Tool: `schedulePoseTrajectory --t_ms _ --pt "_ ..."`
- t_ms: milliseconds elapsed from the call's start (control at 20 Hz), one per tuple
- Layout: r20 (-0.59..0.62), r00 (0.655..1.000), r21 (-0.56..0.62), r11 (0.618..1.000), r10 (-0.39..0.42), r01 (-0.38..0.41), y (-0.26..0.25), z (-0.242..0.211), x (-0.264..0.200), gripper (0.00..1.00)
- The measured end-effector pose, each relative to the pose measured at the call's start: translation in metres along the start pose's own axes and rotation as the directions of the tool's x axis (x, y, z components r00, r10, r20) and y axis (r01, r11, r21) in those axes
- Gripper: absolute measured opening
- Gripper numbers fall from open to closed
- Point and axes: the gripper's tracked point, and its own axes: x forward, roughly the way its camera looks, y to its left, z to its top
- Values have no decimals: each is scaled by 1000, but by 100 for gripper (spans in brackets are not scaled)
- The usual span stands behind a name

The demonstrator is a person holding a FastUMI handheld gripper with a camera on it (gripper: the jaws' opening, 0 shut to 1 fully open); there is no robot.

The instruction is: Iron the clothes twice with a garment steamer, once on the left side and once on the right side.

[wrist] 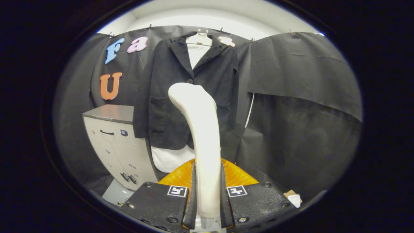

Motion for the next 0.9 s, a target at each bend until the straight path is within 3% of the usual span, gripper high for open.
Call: schedulePoseTrajectory --t_ms 500,900 --pt "104 981 -21 987 163 -161 -27 11 -81 31" --pt "91 976 10 980 199 -201 -55 -19 -121 31"
